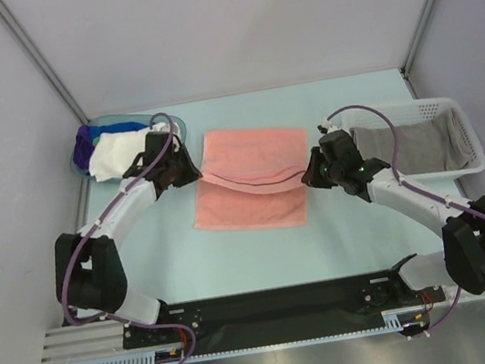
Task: Fold and stack the towels
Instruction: Fold the towel
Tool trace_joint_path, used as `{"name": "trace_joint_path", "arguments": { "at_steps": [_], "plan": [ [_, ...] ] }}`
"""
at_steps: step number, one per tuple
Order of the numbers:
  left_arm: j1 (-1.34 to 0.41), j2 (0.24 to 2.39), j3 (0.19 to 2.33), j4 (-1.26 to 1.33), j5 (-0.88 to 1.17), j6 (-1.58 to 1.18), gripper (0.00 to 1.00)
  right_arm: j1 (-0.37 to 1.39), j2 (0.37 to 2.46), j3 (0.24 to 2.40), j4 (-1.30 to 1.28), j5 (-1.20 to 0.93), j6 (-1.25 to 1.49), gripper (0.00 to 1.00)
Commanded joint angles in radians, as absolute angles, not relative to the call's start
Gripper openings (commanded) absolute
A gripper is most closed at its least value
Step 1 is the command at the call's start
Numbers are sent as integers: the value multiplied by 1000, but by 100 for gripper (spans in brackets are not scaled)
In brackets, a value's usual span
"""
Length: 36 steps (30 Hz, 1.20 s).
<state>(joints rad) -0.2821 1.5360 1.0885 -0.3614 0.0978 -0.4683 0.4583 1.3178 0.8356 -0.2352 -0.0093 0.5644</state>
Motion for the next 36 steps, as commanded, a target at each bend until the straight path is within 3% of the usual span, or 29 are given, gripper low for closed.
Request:
{"name": "trace_joint_path", "arguments": {
  "at_steps": [1, 27, 36],
  "plan": [
    [-275, 1465, 1121, -379, 81, -448, 0, 495, 1275, 870, -285, 37, 558, 0],
    [-241, 1309, 1012, -388, 87, -456, 0, 574, 1174, 865, -345, 87, 586, 0],
    [-236, 1454, 1190, -394, 132, -463, 0, 497, 1319, 1015, -351, -29, 538, 0]
  ]
}}
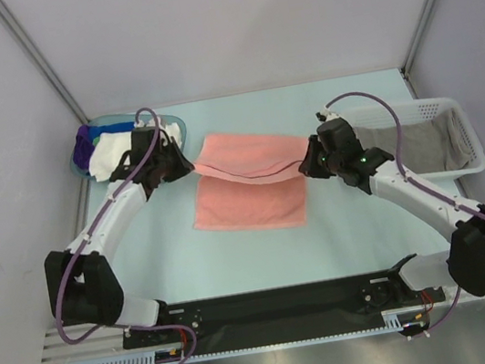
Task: Fold and stack the towels
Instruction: Fold the towel
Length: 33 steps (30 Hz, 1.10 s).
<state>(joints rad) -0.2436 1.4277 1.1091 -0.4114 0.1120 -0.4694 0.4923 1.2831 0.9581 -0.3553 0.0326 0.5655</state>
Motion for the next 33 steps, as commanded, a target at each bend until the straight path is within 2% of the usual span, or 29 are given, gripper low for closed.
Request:
{"name": "trace_joint_path", "arguments": {
  "at_steps": [1, 5, 15, 33],
  "plan": [
    [-236, 1460, 1193, -396, 132, -463, 0, 508, 1324, 1005, -348, -23, 540, 0],
    [-236, 1404, 1120, -387, 138, -474, 0, 546, 1284, 924, -334, -14, 575, 0],
    [-238, 1273, 760, -275, 163, -561, 0, 627, 1209, 655, -243, -14, 670, 0],
    [-239, 1275, 635, -233, 112, -546, 0, 653, 1233, 578, -215, -3, 684, 0]
  ]
}}
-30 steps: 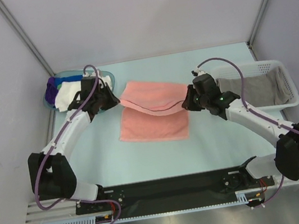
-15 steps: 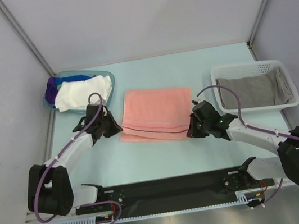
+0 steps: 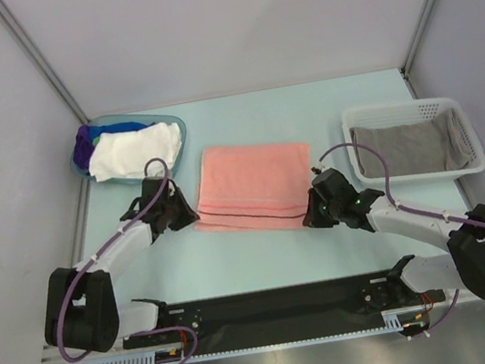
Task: Fold and stack the towels
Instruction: Fold the towel
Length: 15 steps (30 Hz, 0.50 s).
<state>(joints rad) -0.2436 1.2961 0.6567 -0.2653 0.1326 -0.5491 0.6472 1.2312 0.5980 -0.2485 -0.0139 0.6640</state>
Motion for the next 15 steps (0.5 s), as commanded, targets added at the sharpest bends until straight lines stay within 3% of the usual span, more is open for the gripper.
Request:
{"name": "trace_joint_path", "arguments": {
  "at_steps": [1, 15],
  "plan": [
    [-239, 1284, 631, -227, 118, -549, 0, 653, 1241, 574, -204, -6, 686, 0],
    [-239, 1367, 611, -207, 84, -560, 0, 664, 1278, 531, -149, 29, 695, 9]
  ]
}}
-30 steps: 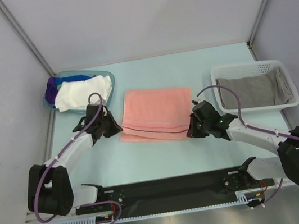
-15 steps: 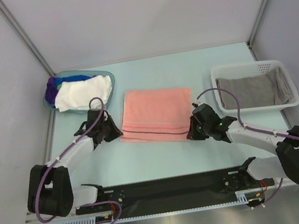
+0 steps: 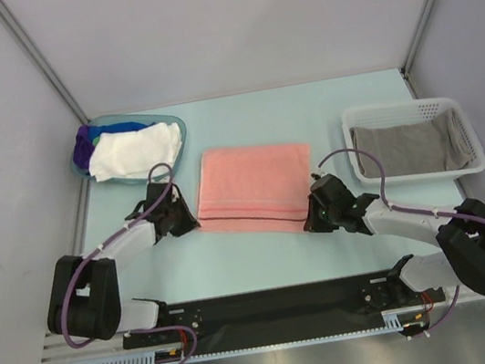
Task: Fold and stack the towels
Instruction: Fold the towel
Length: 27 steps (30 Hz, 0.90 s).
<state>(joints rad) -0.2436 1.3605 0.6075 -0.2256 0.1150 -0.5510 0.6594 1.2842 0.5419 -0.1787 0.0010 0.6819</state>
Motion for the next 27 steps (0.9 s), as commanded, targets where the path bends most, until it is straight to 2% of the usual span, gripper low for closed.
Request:
{"name": "trace_joint_path", "arguments": {
  "at_steps": [1, 8, 13, 17, 23, 27],
  "plan": [
    [-239, 1364, 617, -213, 77, -558, 0, 667, 1272, 528, -147, 32, 695, 11],
    [-239, 1338, 675, -294, 8, -526, 1, 673, 1224, 525, -178, 69, 692, 24],
    [-239, 1351, 692, -313, 3, -518, 0, 675, 1203, 517, -187, 92, 692, 40],
    [-239, 1387, 693, -307, 3, -520, 1, 676, 1216, 505, -161, 78, 693, 46],
    [-239, 1384, 709, -317, -41, -517, 25, 699, 1238, 497, -126, 84, 713, 50],
    [-239, 1385, 730, -340, -64, -500, 33, 719, 1258, 502, -112, 101, 721, 50]
  ]
}}
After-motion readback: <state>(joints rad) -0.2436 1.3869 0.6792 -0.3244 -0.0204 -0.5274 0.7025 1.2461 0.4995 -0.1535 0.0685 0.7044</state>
